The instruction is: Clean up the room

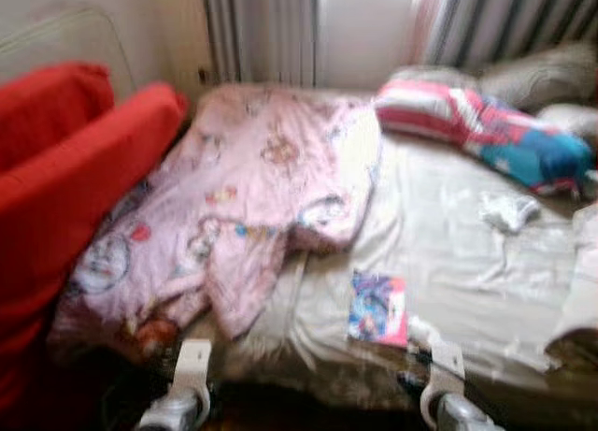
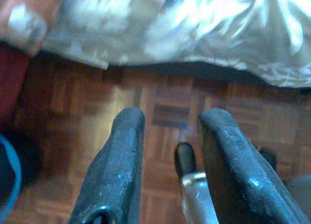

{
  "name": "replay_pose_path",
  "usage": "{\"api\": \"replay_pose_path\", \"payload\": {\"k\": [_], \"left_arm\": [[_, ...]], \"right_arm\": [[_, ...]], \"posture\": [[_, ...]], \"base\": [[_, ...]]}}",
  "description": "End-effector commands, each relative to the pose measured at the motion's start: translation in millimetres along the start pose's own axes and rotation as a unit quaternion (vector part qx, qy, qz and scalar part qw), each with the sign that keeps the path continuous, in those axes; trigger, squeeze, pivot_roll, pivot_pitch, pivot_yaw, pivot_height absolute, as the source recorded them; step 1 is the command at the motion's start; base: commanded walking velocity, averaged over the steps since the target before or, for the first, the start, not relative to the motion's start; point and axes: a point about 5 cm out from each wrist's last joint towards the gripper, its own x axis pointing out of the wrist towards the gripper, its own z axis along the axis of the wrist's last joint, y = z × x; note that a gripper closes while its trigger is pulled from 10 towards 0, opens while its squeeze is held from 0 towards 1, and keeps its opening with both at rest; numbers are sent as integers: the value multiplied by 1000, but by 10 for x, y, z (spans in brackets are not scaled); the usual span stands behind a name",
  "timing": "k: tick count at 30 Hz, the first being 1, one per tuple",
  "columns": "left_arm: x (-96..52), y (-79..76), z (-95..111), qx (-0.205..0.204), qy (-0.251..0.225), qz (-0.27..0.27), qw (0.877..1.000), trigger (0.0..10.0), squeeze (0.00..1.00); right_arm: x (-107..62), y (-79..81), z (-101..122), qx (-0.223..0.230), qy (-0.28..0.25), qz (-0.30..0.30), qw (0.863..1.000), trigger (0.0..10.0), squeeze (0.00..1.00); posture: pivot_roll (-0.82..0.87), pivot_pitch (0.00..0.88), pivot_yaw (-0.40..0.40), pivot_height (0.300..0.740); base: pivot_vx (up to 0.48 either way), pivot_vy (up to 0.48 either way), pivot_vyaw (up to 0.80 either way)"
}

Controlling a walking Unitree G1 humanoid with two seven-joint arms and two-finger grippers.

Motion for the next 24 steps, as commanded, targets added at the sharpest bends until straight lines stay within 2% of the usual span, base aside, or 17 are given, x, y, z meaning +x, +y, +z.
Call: {"api": "replay_pose_path", "payload": {"k": [1, 5, 18, 21, 24], "left_arm": [[10, -108, 18, -4, 0, -13, 1000, 10000, 0], [9, -104, 12, -2, 2, -13, 1000, 10000, 0], [7, -104, -1, -11, -1, -13, 1000, 10000, 0], [8, -102, 6, -13, -4, -12, 1000, 10000, 0], [8, -102, 14, -16, -6, -10, 1000, 10000, 0]], "right_arm": [[-25, -144, -45, 2, 3, -25, 1000, 10000, 0], [-26, -143, -41, 9, -5, -27, 1000, 10000, 0], [-28, -148, -49, 9, -11, -36, 999, 10000, 0], [-27, -143, -33, -3, -14, -31, 999, 10000, 0], [-27, -145, -12, -12, -20, -32, 999, 10000, 0]], "posture": [[22, 0, -7, 740], [21, 0, -7, 740], [14, 0, -6, 740], [16, 0, -7, 740], [19, 0, -10, 740]], "base": [[337, 0, -788], [312, 0, -197], [0, 0, 0], [0, 0, 0], [0, 0, 542]]}}
